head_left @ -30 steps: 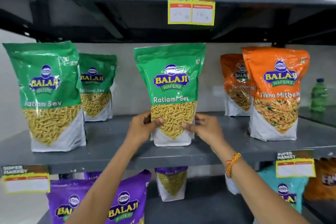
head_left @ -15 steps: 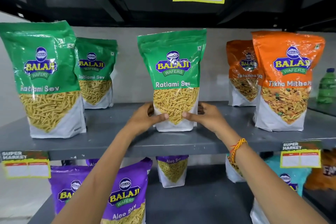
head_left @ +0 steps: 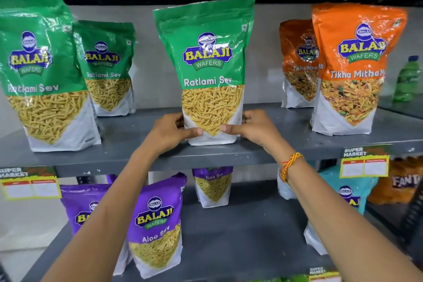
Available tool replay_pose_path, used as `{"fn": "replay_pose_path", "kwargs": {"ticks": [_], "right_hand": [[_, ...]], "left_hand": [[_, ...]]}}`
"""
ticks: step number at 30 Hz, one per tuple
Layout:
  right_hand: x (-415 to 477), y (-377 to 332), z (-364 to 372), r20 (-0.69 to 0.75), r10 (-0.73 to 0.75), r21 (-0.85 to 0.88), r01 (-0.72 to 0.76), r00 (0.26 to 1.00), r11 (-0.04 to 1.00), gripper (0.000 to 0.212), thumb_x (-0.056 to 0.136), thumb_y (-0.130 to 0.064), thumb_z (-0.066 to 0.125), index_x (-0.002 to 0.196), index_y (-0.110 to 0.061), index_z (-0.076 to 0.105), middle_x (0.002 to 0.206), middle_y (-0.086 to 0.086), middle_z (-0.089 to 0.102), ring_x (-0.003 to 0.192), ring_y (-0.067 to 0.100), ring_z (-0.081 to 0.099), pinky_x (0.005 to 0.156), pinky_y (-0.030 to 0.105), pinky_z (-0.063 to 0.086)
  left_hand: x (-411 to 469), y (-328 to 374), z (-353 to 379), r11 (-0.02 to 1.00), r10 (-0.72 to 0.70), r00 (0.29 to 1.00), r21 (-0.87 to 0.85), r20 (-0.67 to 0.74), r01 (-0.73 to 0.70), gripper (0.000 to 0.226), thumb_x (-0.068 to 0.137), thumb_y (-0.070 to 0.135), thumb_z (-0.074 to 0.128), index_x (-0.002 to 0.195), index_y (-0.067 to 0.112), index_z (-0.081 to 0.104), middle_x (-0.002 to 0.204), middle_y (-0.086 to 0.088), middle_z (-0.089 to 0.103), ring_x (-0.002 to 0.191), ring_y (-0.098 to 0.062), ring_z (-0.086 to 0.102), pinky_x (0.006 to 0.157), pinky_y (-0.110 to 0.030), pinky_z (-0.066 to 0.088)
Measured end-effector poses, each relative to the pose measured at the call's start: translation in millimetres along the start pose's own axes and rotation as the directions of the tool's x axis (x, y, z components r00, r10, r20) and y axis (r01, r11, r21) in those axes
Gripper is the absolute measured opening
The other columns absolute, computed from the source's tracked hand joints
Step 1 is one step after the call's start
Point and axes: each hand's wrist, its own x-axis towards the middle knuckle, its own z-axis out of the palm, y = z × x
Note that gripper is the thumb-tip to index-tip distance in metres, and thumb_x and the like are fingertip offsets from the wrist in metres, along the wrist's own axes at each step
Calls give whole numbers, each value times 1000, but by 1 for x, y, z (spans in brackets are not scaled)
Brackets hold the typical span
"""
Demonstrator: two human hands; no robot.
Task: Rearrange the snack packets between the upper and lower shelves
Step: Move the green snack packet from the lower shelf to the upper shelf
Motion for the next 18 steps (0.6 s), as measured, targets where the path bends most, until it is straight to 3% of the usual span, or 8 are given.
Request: {"fn": "replay_pose_path", "kwargs": {"ticks": [4, 12, 18], "right_hand": [[-1, -2, 1, -6, -3, 7, 3, 1000, 1000, 51, 53, -37, 85, 94, -12, 71, 102, 10, 74, 93, 24, 69, 90, 48, 54], [-4, -3, 3, -30, -7, -32, 6, 1000, 999, 49, 59, -34, 83, 98, -7, 69, 105, 14, 73, 95, 27, 68, 89, 47, 54], [-5, -3, 3, -24, -2, -43, 1, 1000, 999, 51, 62, -35, 81, 103, -7, 68, 111, 14, 71, 100, 28, 66, 93, 47, 52]], "left_hand": [[-1, 0, 3, 1000, 4, 1000, -27, -9, -4, 38, 69, 31, 74, 104, 20, 63, 109, 1, 67, 105, -18, 61, 96, -35, 46], [-1, 0, 4, 1000, -12, 1000, 23, -13, 12, 41, 70, 34, 72, 107, 20, 61, 116, -5, 67, 106, -22, 59, 98, -40, 45], [-5, 8, 7, 995, -26, 999, 94, -24, 28, 43, 74, 35, 69, 110, 15, 58, 113, -7, 66, 102, -26, 60, 88, -37, 46]]}}
